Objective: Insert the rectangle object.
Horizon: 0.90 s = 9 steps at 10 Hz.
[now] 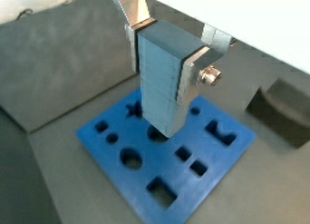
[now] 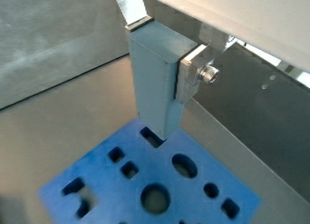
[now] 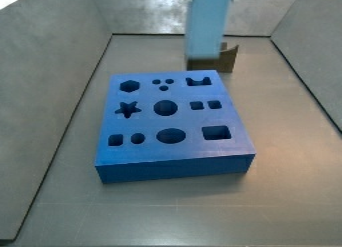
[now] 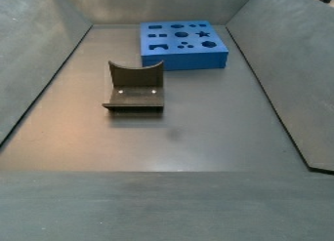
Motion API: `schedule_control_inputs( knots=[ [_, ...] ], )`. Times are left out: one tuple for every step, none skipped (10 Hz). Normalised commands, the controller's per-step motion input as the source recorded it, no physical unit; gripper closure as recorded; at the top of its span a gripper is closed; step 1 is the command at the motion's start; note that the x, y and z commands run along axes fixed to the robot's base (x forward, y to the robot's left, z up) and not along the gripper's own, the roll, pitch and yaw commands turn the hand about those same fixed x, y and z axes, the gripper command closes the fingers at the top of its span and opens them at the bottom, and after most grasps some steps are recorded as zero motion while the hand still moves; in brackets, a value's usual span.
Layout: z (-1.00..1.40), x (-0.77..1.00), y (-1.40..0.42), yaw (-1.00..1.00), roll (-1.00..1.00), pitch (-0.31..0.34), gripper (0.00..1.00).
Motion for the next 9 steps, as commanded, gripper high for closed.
schedule_control_inputs(
  knots=[
    [-0.88, 0.36, -0.48, 0.00, 0.16, -0.079, 1.00],
    [-0.81, 0.35, -0.40, 0.00, 0.21, -0.057, 1.00],
    [-0.81, 0.24, -0.28, 0.00, 0.22, -0.059, 1.00],
    [-0.72, 0.09, -0.15, 0.01, 0.21, -0.059, 1.00],
    [-0.67, 0.05, -0.06, 0.01, 0.20, -0.050, 1.00],
    [-0.60, 0.07, -0.03, 0.00, 0.17, -0.017, 1.00],
    [-0.53, 0.15, -0.09, 0.00, 0.09, -0.004, 1.00],
    [-0.45, 0.17, -0.10, -0.07, 0.06, 0.000, 1.00],
    [-0.39, 0.13, -0.10, -0.07, 0.00, 0.000, 1.00]
  ],
)
